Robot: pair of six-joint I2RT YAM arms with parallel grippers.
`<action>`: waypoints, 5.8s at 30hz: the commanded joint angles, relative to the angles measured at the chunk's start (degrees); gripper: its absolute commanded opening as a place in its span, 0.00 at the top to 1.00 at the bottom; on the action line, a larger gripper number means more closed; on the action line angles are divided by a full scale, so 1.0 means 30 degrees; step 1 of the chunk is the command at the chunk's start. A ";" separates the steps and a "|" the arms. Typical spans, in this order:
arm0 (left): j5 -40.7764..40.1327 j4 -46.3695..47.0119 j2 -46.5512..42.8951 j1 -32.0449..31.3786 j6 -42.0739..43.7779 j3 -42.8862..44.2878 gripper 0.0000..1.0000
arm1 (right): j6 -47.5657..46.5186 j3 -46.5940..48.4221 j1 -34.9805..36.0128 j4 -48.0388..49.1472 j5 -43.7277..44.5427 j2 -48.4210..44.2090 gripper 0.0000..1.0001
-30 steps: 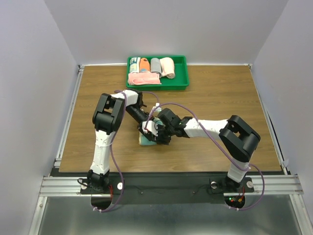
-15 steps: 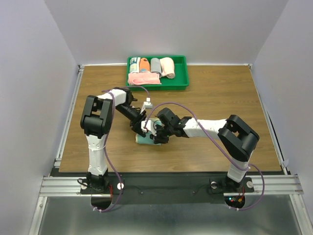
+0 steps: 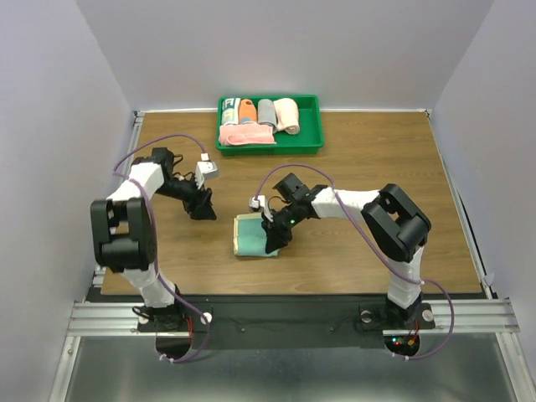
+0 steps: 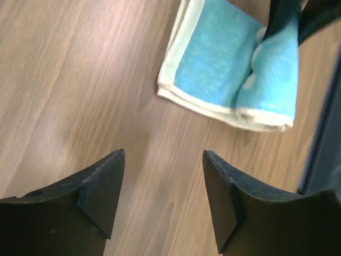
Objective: Roll the towels
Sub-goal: Roll the towel
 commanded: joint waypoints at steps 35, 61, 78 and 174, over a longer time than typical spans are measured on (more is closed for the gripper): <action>-1.4327 1.4980 -0.9531 -1.6684 -0.2346 -1.2859 0.46 | 0.3296 0.7021 -0.3073 -1.0077 -0.8181 0.9448 1.00; -0.3254 -0.0957 0.3558 -1.0240 0.0200 -0.0854 0.75 | 0.2504 0.6292 -0.9196 -0.9496 -0.0623 -0.3320 0.23; -0.3196 -0.3948 0.9780 -0.9038 -0.0003 0.5512 0.73 | -0.1157 -0.0360 0.1552 -0.0562 1.1504 -0.7371 0.18; -0.4281 0.2295 0.0577 -0.9830 -0.0385 -0.3661 0.87 | 0.0979 0.1750 -0.7000 -0.6769 0.3153 -0.8654 0.17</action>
